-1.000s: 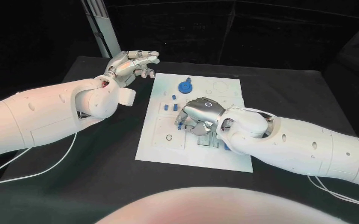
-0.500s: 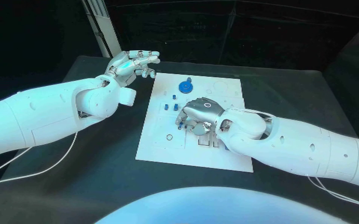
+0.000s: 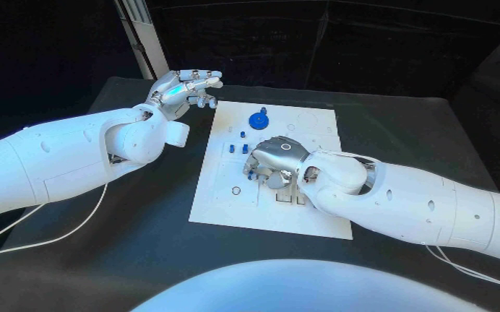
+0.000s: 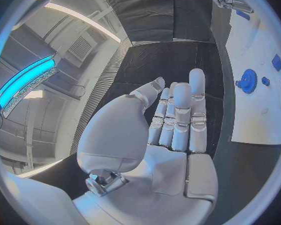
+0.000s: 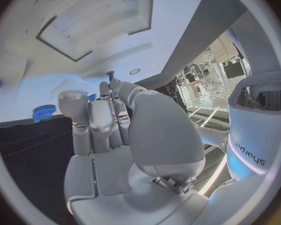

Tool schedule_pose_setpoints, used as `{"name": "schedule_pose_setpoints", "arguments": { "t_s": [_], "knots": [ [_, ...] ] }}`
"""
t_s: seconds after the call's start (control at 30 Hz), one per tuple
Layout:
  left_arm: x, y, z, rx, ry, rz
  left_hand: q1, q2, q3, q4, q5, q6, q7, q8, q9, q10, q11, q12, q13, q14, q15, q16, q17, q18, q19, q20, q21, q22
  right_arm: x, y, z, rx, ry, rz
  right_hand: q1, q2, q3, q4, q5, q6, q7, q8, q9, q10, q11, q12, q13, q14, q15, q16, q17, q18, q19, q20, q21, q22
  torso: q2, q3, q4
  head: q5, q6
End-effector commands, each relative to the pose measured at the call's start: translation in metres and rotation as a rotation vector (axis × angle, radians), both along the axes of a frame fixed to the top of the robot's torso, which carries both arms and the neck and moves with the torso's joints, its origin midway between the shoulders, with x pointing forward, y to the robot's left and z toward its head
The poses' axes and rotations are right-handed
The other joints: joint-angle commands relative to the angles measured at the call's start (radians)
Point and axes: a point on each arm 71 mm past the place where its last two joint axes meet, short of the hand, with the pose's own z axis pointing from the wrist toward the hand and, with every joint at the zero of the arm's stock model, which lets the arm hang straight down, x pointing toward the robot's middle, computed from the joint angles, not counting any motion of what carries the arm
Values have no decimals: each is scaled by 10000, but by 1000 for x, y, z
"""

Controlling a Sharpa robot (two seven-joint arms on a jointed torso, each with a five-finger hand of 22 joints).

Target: Assemble the parts on the task board

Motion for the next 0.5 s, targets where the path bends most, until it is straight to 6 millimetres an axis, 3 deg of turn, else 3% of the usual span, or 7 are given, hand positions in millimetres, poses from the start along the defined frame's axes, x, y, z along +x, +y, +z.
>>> {"name": "schedule_pose_setpoints", "arguments": {
  "t_s": [0.03, 0.5],
  "knots": [
    [0, -1, 1, -98, 0, -127, -43, -37, -67, -5, -32, -81, 14, 42, -11, -79, -14, 32, 2, -55, -16, -15, -18, 131, 63, 1, -71, -18, -1, 2, -1, -256, 74, 117, -52, -27, 46, -22, 31, 19, 54, -6, 10, 71, 14, 6, 10, 157, -35, 43, 3, -165, -95, 8, 31, -11, 0, 0, 2, 0, -19],
    [-1, 0, 1, -105, 66, -193, -36, -36, -80, -12, -36, -90, 17, 48, -11, -92, -12, 43, 0, -67, -14, -26, -43, 131, 64, 3, -83, -28, 0, 2, 0, -386, -38, -192, -143, -92, 45, -66, -34, -66, 81, -47, -10, -12, 47, -47, 3, 129, -4, 43, -41, -154, -182, 38, 19, -57, 4, 0, 0, -37, -34]
  ]
}}
